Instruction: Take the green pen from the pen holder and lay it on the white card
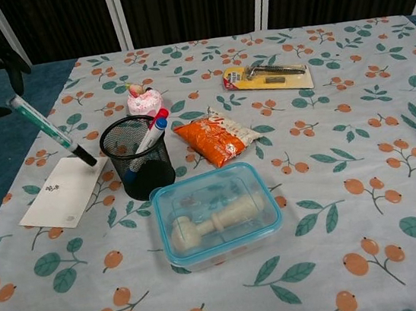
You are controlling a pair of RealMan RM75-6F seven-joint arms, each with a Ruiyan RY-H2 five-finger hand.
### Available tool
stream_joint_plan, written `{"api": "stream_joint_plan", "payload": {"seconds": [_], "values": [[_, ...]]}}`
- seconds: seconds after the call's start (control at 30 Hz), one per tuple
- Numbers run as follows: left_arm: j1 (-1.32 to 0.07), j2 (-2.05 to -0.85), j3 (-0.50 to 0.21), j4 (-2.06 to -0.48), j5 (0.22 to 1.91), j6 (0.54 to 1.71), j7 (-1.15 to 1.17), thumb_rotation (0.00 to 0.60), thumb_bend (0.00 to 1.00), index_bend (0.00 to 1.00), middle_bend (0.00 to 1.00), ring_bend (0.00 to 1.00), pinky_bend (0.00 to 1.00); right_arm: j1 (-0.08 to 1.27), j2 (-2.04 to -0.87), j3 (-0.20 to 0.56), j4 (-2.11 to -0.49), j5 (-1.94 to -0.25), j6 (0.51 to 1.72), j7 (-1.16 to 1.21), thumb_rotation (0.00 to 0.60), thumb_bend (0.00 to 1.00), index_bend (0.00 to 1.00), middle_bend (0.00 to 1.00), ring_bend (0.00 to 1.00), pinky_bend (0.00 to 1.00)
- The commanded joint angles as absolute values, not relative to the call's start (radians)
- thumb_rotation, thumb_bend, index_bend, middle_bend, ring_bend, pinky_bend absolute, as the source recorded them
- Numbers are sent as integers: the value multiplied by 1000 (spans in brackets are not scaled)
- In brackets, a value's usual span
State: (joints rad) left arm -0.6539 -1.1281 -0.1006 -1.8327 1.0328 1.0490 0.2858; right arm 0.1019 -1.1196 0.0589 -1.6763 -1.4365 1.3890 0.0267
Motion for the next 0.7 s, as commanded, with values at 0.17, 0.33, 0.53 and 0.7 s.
{"api": "stream_joint_plan", "payload": {"seconds": [0.17,0.33,0.53,0.7], "values": [[-617,-1103,-106,-1834,1035,1083,257,600,169,247,94,5,74,103,-1118,56,-1675,-1442,1388,26,600,200,0,0,0,160],[-556,-1062,-83,-1861,1101,1141,212,600,167,193,69,3,63,102,-1118,56,-1673,-1442,1389,18,600,200,0,0,0,160],[-429,-1049,6,-1837,1255,1296,225,600,126,64,0,0,0,104,-1116,54,-1669,-1442,1387,-4,600,199,0,0,0,160],[-272,-1081,76,-1761,1341,1468,163,600,93,0,0,0,0,103,-1120,54,-1663,-1449,1395,-15,600,199,0,0,0,160]]}}
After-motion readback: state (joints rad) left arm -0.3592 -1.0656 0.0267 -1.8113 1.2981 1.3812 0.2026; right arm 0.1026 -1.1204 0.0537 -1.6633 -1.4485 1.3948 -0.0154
